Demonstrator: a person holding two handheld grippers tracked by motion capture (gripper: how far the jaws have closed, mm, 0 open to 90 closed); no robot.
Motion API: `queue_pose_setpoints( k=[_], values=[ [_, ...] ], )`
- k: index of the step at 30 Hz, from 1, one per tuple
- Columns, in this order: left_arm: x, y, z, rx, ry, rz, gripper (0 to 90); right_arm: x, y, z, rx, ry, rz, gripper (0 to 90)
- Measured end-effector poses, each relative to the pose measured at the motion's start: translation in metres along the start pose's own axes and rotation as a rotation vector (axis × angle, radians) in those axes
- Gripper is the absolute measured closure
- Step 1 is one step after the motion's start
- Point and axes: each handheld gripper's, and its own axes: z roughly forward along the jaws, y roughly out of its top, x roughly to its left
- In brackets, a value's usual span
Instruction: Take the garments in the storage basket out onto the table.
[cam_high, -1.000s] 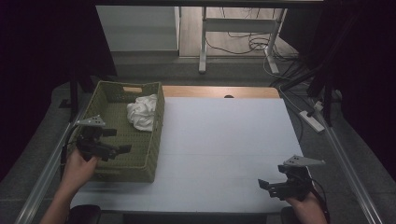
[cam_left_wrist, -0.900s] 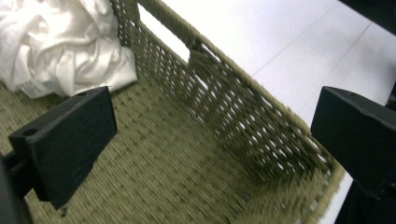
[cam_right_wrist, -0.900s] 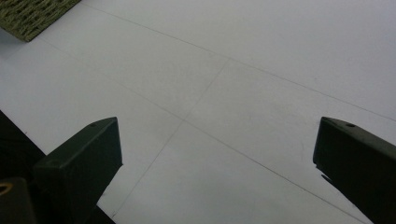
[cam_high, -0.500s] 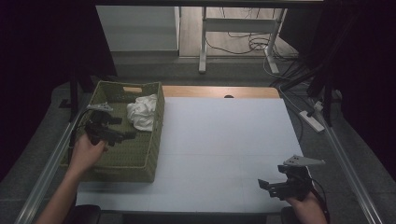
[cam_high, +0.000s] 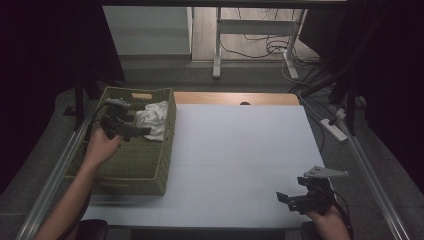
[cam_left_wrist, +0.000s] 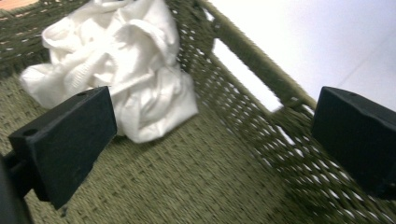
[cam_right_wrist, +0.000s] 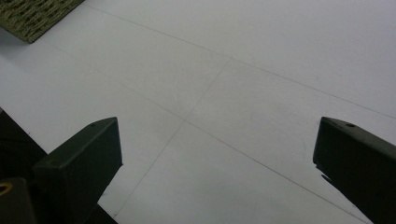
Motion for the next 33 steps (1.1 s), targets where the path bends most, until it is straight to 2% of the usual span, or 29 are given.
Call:
queue_pose_setpoints(
  k=[5, 11, 14, 20, 25, 33],
  values=[
    [0.008, 0.007, 0.010, 0.026, 0.029, -0.002, 0.0, 0.000, 0.000, 0.000, 0.001, 0.003, 0.001, 1.6],
    [0.018, 0.013, 0.022, 0.051, 0.054, -0.036, 0.0, 0.000, 0.000, 0.000, 0.001, 0.006, 0.003, 1.6],
    [0.023, 0.016, 0.029, 0.069, 0.068, -0.040, 0.9, -0.001, 0.000, 0.000, 0.001, 0.007, 0.002, 1.6],
    [0.030, 0.023, 0.040, 0.085, 0.066, -0.041, 1.3, -0.001, 0.000, 0.000, 0.001, 0.009, 0.005, 1.6],
    [0.038, 0.026, 0.047, 0.087, 0.058, -0.069, 1.5, -0.001, 0.000, 0.000, -0.001, 0.013, 0.005, 1.6],
    [0.051, 0.026, 0.062, 0.129, 0.069, -0.091, 3.4, -0.001, 0.000, 0.000, -0.003, 0.018, 0.004, 1.6]
  ],
)
